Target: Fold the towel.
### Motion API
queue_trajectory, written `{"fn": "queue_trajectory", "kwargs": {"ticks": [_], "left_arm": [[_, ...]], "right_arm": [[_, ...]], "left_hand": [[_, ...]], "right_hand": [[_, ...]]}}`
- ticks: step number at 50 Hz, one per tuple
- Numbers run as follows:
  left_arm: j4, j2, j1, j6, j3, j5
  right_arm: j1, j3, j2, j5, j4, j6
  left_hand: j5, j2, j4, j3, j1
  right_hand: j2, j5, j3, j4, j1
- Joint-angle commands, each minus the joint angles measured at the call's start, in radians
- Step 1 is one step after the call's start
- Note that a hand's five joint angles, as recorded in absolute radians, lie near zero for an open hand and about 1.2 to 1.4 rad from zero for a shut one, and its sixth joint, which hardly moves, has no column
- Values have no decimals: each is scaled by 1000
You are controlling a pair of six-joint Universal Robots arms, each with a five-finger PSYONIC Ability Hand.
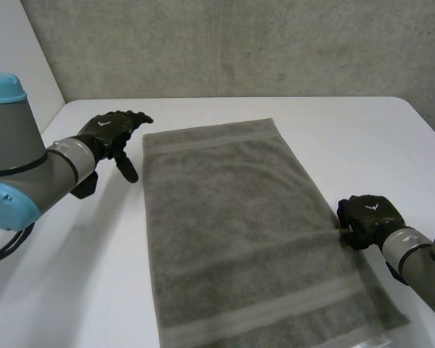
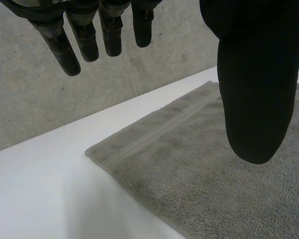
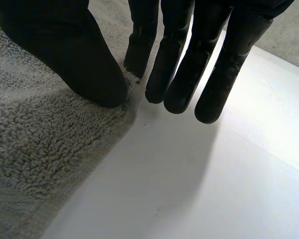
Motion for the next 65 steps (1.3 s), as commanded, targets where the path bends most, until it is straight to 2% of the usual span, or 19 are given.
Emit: {"fn": "queue_trajectory", "kwargs": {"ticks": [1, 9, 15, 17, 19, 24, 32, 41, 48, 54, 57, 58, 59, 60, 61, 62, 63, 64, 65], "left_arm": [[0, 2, 0, 1, 0, 0], [-1, 10, -2, 1, 0, -2], [0, 16, -5, 0, 0, -3], [0, 17, -6, 0, 0, 0], [0, 17, -8, 0, 2, 1], [0, 10, -72, -5, 9, 7], [8, -51, -176, 1, -12, -2], [89, -102, -199, 1, -2, 0], [206, -159, -291, 1, 128, 10], [191, -271, -319, 1, 262, 38], [131, -345, -339, 3, 325, 96], [94, -371, -342, 9, 348, 119], [62, -388, -345, 27, 371, 125], [62, -388, -345, 27, 371, 125], [48, -394, -345, 55, 392, 112], [57, -388, -344, 79, 418, 72], [57, -388, -344, 79, 419, 72], [74, -379, -328, 104, 429, 5], [74, -378, -328, 104, 429, 4]], "right_arm": [[-1, -1, -30, -5, 1, 4], [28, -37, -99, -2, 17, 20], [158, -99, -207, -12, 67, 17], [192, -113, -237, -42, 98, 15], [258, -141, -286, -129, 174, 6], [305, -173, -379, -226, 277, 9], [312, -202, -435, -223, 313, 20], [338, -198, -504, -238, 342, 26], [347, -173, -554, -241, 354, 27], [356, -158, -577, -243, 353, 26], [353, -156, -582, -243, 348, 26], [345, -155, -582, -241, 346, 26], [339, -155, -582, -237, 346, 26], [339, -155, -582, -237, 346, 26], [338, -153, -580, -237, 345, 26], [338, -155, -579, -241, 345, 26], [338, -155, -579, -241, 345, 26], [335, -162, -568, -240, 343, 26], [328, -172, -561, -232, 342, 26]], "left_hand": [[-11, -42, 15, 15, 10], [-11, -42, 15, 15, 10], [-14, -45, 12, 12, 7], [-14, -45, 12, 12, 7], [-14, -45, 12, 12, 7], [-14, -45, 12, 12, 7], [-14, -45, 12, 12, 7], [-11, -42, 15, 15, 10], [-8, -39, 18, 18, 13], [3, -28, 30, 30, 24], [124, 93, 150, 150, 145], [362, 331, 389, 388, 383], [847, 816, 873, 873, 868], [852, 821, 878, 878, 873], [1192, 1160, 1218, 1218, 1213], [1195, 1164, 1221, 1221, 1216], [1195, 1164, 1221, 1221, 1216], [1195, 1164, 1221, 1221, 1216], [1195, 1164, 1221, 1221, 1216]], "right_hand": [[229, 267, 225, 218, 447], [229, 267, 225, 218, 447], [229, 267, 225, 218, 447], [229, 267, 225, 218, 447], [229, 267, 225, 218, 447], [229, 267, 225, 218, 447], [229, 267, 225, 218, 447], [229, 267, 225, 218, 447], [229, 267, 225, 218, 447], [229, 267, 225, 218, 447], [229, 267, 225, 218, 447], [229, 267, 225, 218, 447], [229, 267, 225, 218, 447], [229, 267, 225, 218, 447], [229, 267, 225, 218, 447], [229, 267, 225, 218, 447], [229, 267, 225, 218, 447], [229, 267, 225, 218, 447], [229, 267, 225, 218, 447]]}}
